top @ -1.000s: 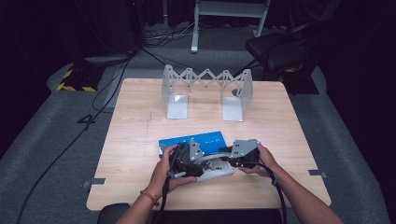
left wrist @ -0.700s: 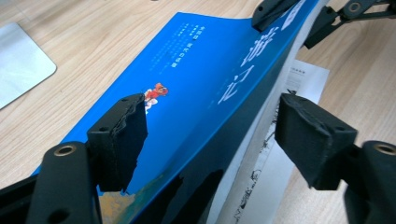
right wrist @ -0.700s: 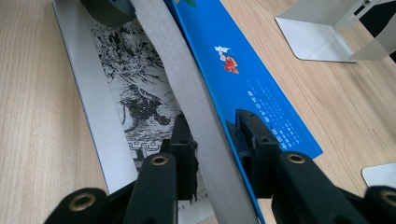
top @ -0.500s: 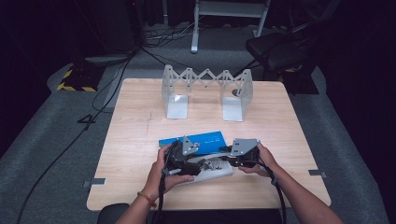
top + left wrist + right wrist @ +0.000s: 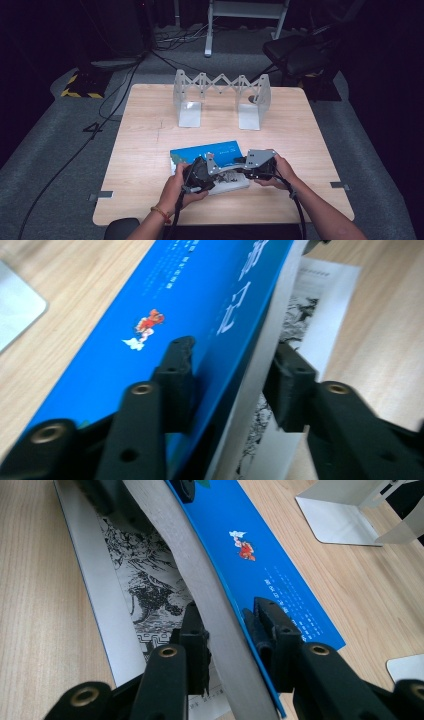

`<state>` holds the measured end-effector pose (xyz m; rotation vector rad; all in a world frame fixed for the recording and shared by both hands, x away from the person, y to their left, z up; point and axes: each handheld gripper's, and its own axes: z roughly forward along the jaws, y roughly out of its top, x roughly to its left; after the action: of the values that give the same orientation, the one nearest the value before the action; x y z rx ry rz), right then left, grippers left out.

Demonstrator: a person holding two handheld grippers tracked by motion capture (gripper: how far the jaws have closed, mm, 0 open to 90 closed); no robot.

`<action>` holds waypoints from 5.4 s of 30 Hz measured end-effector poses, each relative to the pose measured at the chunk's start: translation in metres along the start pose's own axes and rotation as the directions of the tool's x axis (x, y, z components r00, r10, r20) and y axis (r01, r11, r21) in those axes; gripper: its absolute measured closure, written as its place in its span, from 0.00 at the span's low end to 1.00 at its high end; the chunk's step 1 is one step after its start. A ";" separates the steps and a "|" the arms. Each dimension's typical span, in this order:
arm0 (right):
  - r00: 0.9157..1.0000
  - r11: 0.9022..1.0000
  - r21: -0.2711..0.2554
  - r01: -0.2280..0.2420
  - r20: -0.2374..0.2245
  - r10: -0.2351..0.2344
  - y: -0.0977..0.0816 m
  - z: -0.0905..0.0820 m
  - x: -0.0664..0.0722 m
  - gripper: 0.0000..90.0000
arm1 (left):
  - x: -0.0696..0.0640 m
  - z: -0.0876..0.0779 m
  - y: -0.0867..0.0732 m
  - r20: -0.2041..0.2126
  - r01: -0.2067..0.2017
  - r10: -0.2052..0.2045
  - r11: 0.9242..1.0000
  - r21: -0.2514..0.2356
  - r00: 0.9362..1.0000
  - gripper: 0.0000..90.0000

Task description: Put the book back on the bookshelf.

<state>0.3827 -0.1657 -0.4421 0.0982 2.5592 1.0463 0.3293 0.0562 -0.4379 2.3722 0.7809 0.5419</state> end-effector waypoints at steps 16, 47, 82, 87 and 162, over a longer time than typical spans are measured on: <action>0.965 0.963 -0.075 -0.259 0.030 0.262 -0.023 -0.014 -0.030 0.37 | 0.011 -0.012 -0.018 -0.050 -0.010 0.001 0.983 -0.181 0.999 0.87; 0.824 0.857 0.030 -0.515 -0.260 0.504 -0.053 0.042 -0.049 0.20 | 0.026 -0.032 -0.036 -0.025 0.013 -0.022 0.946 -0.325 0.999 0.88; 0.895 0.855 -0.282 -0.434 -0.031 0.444 -0.013 -0.116 -0.073 0.71 | 0.028 0.003 0.015 0.140 0.065 0.015 0.830 -0.554 0.990 0.86; 0.946 0.924 -0.222 -0.312 0.020 0.324 0.025 -0.111 -0.062 0.69 | 0.003 0.021 0.009 0.108 -0.083 0.140 0.907 -0.413 0.984 0.88; 0.985 0.930 -0.325 -0.171 -0.033 0.170 0.060 -0.054 -0.030 0.54 | 0.035 -0.052 -0.050 0.191 0.109 -0.017 0.869 -0.483 0.981 0.62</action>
<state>0.3867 -0.1648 -0.3557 0.2334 2.3743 1.5234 0.3079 0.1324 -0.4238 1.8815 0.5544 0.4277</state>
